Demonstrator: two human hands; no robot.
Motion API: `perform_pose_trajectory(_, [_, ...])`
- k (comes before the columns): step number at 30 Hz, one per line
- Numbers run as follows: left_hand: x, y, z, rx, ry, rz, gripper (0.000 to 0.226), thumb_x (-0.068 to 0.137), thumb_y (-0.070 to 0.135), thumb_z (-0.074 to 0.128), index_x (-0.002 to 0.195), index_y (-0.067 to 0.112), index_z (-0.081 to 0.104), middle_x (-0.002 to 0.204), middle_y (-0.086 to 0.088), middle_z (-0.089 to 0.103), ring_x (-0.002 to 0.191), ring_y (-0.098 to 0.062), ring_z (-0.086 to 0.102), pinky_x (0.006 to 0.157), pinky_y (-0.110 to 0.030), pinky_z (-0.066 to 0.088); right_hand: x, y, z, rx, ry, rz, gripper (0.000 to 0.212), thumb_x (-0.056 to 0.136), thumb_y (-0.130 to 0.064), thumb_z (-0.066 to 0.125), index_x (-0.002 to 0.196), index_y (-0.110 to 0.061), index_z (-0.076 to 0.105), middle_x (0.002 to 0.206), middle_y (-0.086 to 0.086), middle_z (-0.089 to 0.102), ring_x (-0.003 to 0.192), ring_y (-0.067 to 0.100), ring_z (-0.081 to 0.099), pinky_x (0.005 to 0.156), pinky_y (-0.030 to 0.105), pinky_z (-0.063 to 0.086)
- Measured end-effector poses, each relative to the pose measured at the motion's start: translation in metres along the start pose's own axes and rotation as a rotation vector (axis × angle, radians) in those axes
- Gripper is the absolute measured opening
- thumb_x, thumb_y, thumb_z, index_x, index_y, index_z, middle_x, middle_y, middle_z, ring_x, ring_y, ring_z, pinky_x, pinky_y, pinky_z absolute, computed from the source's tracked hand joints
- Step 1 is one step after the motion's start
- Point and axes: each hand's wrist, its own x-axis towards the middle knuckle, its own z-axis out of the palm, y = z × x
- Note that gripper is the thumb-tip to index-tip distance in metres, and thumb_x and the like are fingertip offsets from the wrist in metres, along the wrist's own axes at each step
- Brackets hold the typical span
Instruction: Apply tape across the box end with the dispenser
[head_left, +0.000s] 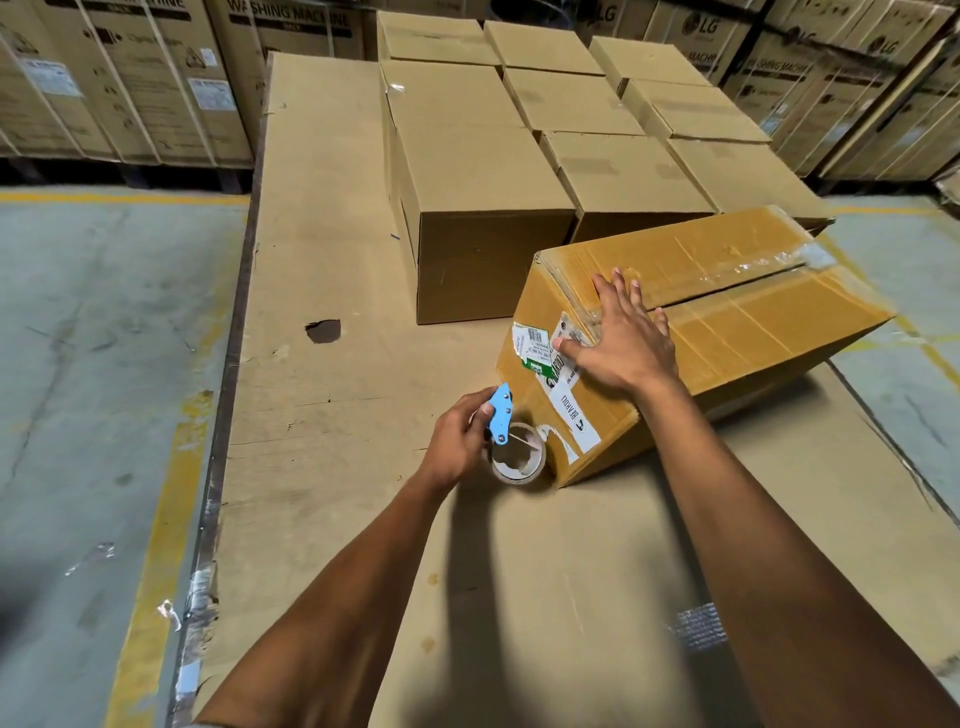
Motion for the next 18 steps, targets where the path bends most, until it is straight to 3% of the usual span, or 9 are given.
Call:
perform_pose_trajectory(2, [-0.001,0.007,0.002,-0.253,-0.028,-0.161,0.037,0.119,0.024,0.048,0.149,0.017,0.068,0.134,-0.005,0.078,0.114,-0.013,0.075,0.094,-0.035,0.062,-0.001,0.000,0.000,-0.005,0.003,-0.002,0.113,0.087,-0.072,0.066,0.169,-0.031,0.000,0.177,-0.002,-0.009,0.163,0.021,-0.008,0.130,0.057,0.003])
perform_pose_trajectory(8, [0.007,0.027,-0.009,-0.540,-0.024,-0.310,0.040,0.120,0.021,0.040,0.140,0.006,0.072,0.122,-0.015,0.079,0.110,-0.033,0.069,0.100,-0.045,0.053,-0.002,-0.004,0.000,-0.059,0.052,-0.067,0.111,0.087,-0.067,0.069,0.169,-0.026,0.007,0.178,0.002,-0.003,0.164,0.025,-0.003,0.130,0.059,0.006])
perform_pose_trajectory(12, [0.009,0.040,-0.022,-0.676,-0.044,-0.354,0.039,0.120,0.016,0.039,0.127,0.009,0.076,0.115,-0.011,0.082,0.099,-0.022,0.079,0.091,-0.032,0.064,-0.012,-0.014,0.003,-0.361,0.174,-0.443,0.106,0.092,-0.052,0.072,0.168,-0.025,0.003,0.177,0.008,-0.002,0.163,0.027,-0.003,0.131,0.058,0.005])
perform_pose_trajectory(15, [0.011,0.045,-0.036,-0.717,-0.061,-0.340,0.038,0.119,0.015,0.041,0.136,0.003,0.071,0.122,-0.016,0.079,0.100,-0.025,0.078,0.090,-0.035,0.064,-0.016,-0.018,0.006,-0.572,0.046,-0.731,0.116,0.088,-0.042,0.079,0.169,-0.029,-0.004,0.176,0.006,-0.014,0.162,0.029,-0.013,0.130,0.060,0.002])
perform_pose_trajectory(18, [0.012,0.050,-0.049,-0.760,-0.085,-0.320,0.038,0.118,0.015,0.042,0.141,0.000,0.069,0.125,-0.021,0.077,0.099,-0.030,0.077,0.092,-0.039,0.063,-0.016,-0.022,0.008,-0.656,-0.032,-0.847,0.132,0.079,-0.050,0.085,0.168,-0.029,-0.010,0.176,0.006,-0.018,0.162,0.031,-0.016,0.130,0.061,0.001])
